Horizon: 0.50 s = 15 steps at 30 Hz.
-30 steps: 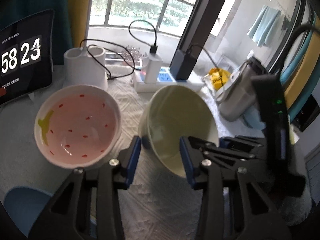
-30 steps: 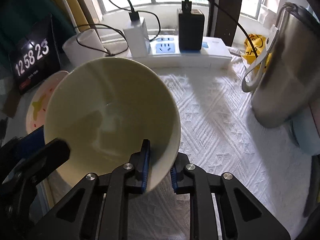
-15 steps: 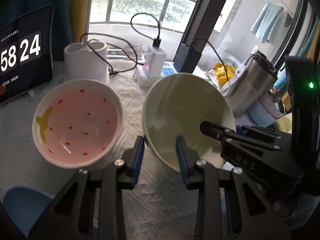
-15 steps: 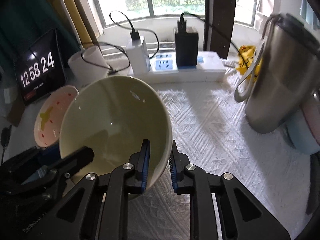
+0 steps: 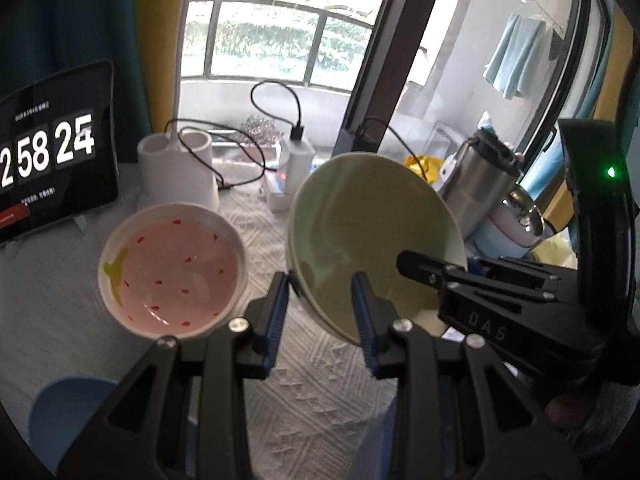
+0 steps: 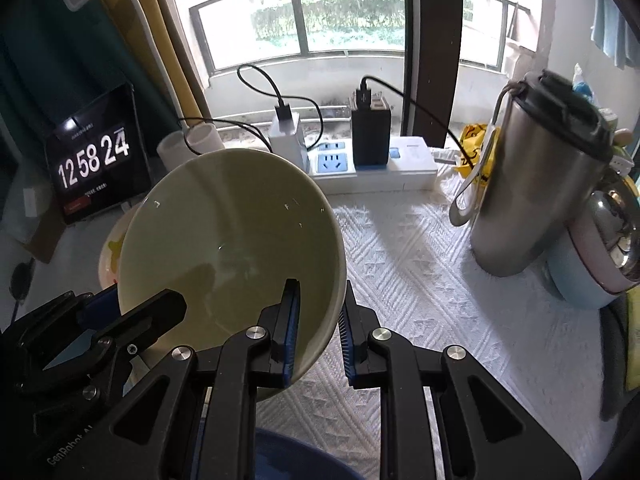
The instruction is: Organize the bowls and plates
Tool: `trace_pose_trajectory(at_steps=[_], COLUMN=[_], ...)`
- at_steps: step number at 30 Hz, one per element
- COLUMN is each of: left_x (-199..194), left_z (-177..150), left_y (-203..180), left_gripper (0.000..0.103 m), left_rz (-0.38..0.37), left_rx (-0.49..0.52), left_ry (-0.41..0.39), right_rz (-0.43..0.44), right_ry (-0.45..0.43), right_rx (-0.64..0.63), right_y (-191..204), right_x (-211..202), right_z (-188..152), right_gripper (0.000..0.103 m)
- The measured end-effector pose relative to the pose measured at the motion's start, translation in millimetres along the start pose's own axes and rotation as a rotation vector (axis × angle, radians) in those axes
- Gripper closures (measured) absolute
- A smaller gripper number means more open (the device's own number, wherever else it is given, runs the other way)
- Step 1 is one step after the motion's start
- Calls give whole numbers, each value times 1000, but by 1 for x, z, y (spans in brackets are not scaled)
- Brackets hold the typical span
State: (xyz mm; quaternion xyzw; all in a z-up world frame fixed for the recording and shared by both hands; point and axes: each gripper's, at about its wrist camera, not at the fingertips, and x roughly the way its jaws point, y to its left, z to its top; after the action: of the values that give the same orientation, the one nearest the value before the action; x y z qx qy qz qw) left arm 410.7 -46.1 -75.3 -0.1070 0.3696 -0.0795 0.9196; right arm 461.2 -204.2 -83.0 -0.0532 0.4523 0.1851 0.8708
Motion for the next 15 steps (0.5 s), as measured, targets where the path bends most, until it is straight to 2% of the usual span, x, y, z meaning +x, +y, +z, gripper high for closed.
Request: trace_pose_trajectory(at_steps=[15], left_x=[-40], left_z=[-2], left_y=[-5], left_gripper=[70], left_rz=[-1], left_rx=[15], left_ry=[-55], right_rz=[-9], right_ry=[-43], right_rx=[-18], right_y=[18], right_x=[-38], right_z=[-5], right_gripper=[82])
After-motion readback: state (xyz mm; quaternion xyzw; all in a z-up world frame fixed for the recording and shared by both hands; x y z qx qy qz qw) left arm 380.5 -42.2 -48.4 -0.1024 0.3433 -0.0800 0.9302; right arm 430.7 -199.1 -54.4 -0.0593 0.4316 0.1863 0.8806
